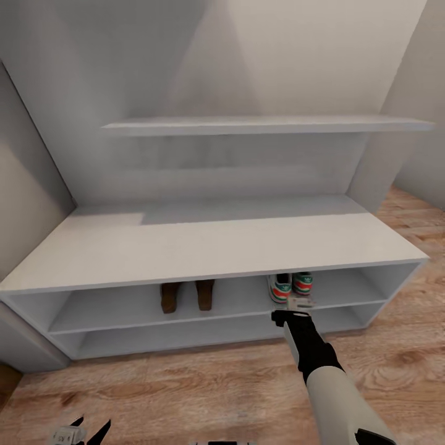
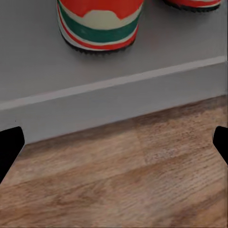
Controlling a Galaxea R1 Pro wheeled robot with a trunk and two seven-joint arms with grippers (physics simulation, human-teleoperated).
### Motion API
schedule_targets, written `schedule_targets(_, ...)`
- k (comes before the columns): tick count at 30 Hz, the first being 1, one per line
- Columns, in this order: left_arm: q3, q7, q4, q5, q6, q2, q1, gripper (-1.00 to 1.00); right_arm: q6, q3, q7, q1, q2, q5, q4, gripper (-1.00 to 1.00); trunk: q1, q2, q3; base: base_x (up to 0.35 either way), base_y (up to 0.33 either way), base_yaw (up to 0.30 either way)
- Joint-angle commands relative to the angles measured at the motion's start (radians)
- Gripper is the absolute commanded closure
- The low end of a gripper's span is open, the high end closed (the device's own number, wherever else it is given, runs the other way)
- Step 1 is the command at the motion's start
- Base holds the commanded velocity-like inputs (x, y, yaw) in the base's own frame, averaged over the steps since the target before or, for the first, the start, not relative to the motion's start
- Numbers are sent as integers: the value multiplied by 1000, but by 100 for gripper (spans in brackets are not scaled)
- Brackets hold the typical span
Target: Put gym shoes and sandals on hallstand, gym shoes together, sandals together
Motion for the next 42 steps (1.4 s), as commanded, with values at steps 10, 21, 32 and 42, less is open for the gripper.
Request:
schedule_targets(10, 3, -6, 1, 2, -2, 1, -1, -100, 4, -3, 2, -1, 1, 4, -1, -100, -1, 0, -1, -329, -57, 0)
schedule_targets(21, 3, -6, 1, 2, -2, 1, -1, -100, 1, 1, 6, -1, 1, 3, 8, -100, -1, 0, -1, -294, -154, 0)
schedule_targets(32, 3, -6, 1, 2, -2, 1, -1, -100, -1, 1, 8, 4, 1, 9, 42, -100, -1, 0, -1, -96, -15, 0)
schedule_targets(42, 4, -5, 0, 1, -2, 2, -1, -100, -6, 1, 11, 6, 1, 11, 124, -100, -1, 0, -1, -4, -1, 0)
